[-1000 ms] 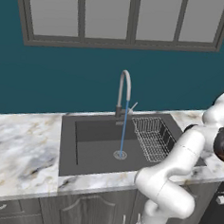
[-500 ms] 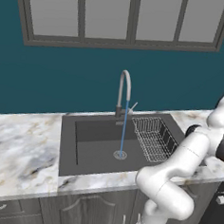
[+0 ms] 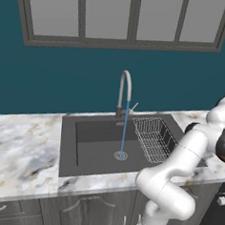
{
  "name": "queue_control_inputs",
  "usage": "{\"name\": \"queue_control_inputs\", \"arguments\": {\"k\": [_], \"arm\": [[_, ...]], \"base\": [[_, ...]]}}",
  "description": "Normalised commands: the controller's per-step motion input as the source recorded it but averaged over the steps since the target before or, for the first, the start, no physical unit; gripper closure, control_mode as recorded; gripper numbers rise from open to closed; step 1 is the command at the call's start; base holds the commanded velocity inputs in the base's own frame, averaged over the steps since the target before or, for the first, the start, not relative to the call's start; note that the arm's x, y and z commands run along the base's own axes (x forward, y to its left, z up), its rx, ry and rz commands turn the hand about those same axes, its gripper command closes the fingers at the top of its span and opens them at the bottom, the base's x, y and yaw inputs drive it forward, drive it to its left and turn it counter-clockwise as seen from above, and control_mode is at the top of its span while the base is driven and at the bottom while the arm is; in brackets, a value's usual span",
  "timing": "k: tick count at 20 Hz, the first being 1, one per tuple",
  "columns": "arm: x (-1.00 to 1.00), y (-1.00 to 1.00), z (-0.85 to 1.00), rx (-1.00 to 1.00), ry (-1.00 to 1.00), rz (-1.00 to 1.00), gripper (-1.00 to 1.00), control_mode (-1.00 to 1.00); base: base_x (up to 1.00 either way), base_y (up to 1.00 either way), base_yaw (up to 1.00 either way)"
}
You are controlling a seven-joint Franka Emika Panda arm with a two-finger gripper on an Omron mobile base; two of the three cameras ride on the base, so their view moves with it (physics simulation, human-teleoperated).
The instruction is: Rinse each bowl for a few seconds and place them down in the sink or on the counter.
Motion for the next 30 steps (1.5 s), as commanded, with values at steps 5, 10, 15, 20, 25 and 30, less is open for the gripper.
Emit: {"name": "queue_control_inputs", "arguments": {"k": [5,10,15,20,25,30], "arm": [[0.0,0.0,-0.09,0.0,0.0,0.0,-1.0,-1.0],[0.0,0.0,-0.15,0.02,0.0,0.01,-1.0,-1.0],[0.0,0.0,-0.16,0.02,0.0,0.02,-1.0,-1.0],[0.05,0.0,-0.12,0.02,0.0,0.01,1.0,-1.0],[0.01,0.0,0.02,0.02,0.0,0.0,1.0,-1.0],[0.0,0.02,0.36,0.0,0.01,0.0,1.0,-1.0]], "base": [[0.0,0.0,0.0],[0.0,0.0,0.0],[0.0,0.0,0.0],[0.0,0.0,0.0],[0.0,0.0,0.0],[0.0,0.0,0.0]]}}
